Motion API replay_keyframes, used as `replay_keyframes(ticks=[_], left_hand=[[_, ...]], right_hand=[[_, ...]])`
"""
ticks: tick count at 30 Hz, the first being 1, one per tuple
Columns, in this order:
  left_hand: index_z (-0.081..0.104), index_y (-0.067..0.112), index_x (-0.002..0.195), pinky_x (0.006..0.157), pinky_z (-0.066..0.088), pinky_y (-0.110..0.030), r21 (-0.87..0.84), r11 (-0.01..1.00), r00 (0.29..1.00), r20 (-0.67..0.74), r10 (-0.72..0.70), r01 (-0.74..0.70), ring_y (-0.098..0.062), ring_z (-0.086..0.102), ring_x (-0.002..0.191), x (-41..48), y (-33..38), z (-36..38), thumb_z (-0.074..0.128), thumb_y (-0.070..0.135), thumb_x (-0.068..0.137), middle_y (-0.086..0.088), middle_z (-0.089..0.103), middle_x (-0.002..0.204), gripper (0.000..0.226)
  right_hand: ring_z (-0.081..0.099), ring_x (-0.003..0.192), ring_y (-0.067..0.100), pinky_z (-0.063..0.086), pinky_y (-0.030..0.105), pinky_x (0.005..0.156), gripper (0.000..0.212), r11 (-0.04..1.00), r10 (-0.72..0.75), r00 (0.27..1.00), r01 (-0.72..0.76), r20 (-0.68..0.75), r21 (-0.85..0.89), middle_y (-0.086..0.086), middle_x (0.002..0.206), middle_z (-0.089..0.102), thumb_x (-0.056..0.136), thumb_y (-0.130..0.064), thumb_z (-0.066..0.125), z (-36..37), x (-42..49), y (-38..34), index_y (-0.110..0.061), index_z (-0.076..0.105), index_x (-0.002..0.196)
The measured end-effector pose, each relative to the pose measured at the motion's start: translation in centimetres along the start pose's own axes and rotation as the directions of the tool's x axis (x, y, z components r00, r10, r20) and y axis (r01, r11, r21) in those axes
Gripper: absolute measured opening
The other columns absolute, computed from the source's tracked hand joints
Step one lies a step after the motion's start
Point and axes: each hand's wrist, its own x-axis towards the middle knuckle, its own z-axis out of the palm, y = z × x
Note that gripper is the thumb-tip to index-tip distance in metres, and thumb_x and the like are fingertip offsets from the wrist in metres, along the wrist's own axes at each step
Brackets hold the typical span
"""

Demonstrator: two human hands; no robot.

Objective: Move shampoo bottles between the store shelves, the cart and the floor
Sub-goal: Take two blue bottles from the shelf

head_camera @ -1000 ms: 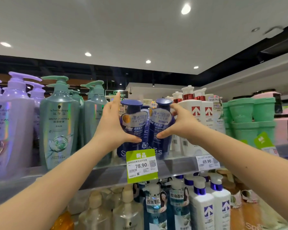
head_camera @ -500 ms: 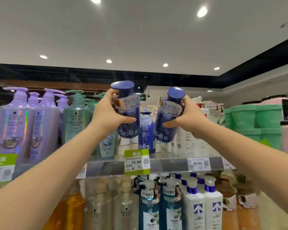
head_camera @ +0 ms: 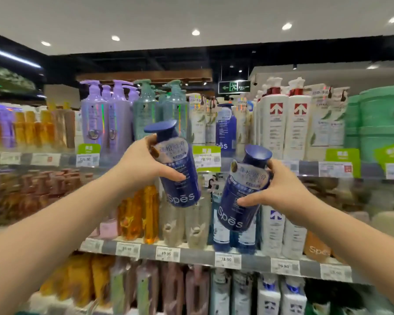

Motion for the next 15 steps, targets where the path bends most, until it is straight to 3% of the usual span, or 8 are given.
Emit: replay_keyframes(ticks=[4,7,10,12,15], left_hand=[[0.063,0.013,0.108,0.079,0.057,-0.036,0.078,0.985,0.987,0.023,-0.157,0.155,-0.015,0.071,0.09,-4.3,-5.3,-1.4,0.093,-0.004,0.041,0.0,0.075,0.095,0.075],[0.06,0.016,0.111,0.079,0.055,-0.034,0.15,0.958,0.968,0.033,-0.251,0.243,-0.011,0.069,0.091,-7.5,-11.0,-1.9,0.095,0.008,0.041,0.003,0.072,0.101,0.078],[0.058,0.017,0.113,0.076,0.053,-0.031,0.192,0.93,0.942,0.067,-0.33,0.313,-0.009,0.066,0.092,-10.8,-18.1,-2.1,0.096,0.015,0.042,0.006,0.068,0.104,0.082],[0.054,0.016,0.117,0.083,0.049,-0.03,0.236,0.91,0.926,0.078,-0.368,0.342,-0.009,0.061,0.095,-12.6,-23.1,-2.0,0.097,0.017,0.039,0.007,0.064,0.107,0.088],[0.05,0.011,0.123,0.091,0.043,-0.026,0.247,0.887,0.904,0.084,-0.42,0.389,-0.012,0.055,0.103,-15.4,-30.3,-1.6,0.097,0.018,0.037,0.003,0.059,0.111,0.099]], right_hand=[[0.067,0.091,0.017,0.055,0.041,0.079,0.076,0.993,0.112,0.991,-0.108,0.07,-0.048,-0.005,0.103,0.067,0.045,-0.001,0.09,4.4,-2.6,5.4,-0.032,0.055,0.105],[0.069,0.09,0.019,0.056,0.044,0.079,0.07,0.972,0.233,0.965,-0.233,0.118,-0.014,-0.003,0.099,0.07,0.044,0.004,0.089,8.5,-4.5,10.4,-0.028,0.06,0.1],[0.068,0.089,0.016,0.055,0.04,0.078,0.069,0.936,0.352,0.928,-0.352,0.12,-0.02,-0.003,0.099,0.07,0.042,0.0,0.091,13.2,-6.9,15.8,-0.025,0.06,0.098],[0.066,0.091,0.016,0.052,0.035,0.077,0.07,0.903,0.429,0.897,-0.429,0.109,-0.023,-0.004,0.102,0.068,0.044,0.0,0.092,16.4,-8.5,19.5,-0.025,0.057,0.099],[0.064,0.094,0.021,0.052,0.038,0.082,0.073,0.847,0.53,0.842,-0.53,0.104,-0.033,0.0,0.105,0.065,0.046,0.003,0.09,20.4,-11.0,24.4,-0.024,0.055,0.103]])
